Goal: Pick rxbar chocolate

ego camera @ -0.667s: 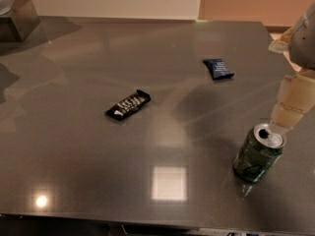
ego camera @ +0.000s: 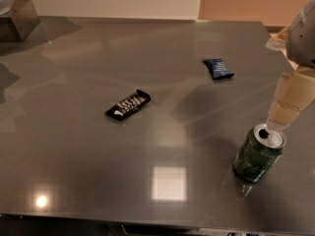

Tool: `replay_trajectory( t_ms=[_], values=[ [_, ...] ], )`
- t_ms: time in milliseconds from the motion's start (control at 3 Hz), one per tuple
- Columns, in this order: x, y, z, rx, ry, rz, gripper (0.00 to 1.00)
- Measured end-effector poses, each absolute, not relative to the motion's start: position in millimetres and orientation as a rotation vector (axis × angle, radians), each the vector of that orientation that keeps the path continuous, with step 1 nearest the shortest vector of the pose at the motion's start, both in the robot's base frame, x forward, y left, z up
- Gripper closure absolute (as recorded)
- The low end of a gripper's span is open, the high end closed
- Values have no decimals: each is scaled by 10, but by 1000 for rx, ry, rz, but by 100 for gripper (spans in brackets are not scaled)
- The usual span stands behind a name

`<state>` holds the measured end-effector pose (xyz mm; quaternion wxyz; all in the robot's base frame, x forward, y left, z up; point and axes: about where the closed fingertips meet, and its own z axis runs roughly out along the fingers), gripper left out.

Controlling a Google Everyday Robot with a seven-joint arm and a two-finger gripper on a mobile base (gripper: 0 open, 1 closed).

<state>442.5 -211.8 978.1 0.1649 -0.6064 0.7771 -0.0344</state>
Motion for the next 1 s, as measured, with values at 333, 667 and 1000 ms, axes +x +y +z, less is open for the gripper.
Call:
replay_trajectory(
  t_ms=[333, 667, 1000],
  values=[
    [4611, -1906, 9711, -1764, 2160, -58, 0],
    [4877, -1672, 9610, -1811, 2111, -8, 0],
    [5131, -1386, 9518, -1870, 2057, 36, 0]
  ],
)
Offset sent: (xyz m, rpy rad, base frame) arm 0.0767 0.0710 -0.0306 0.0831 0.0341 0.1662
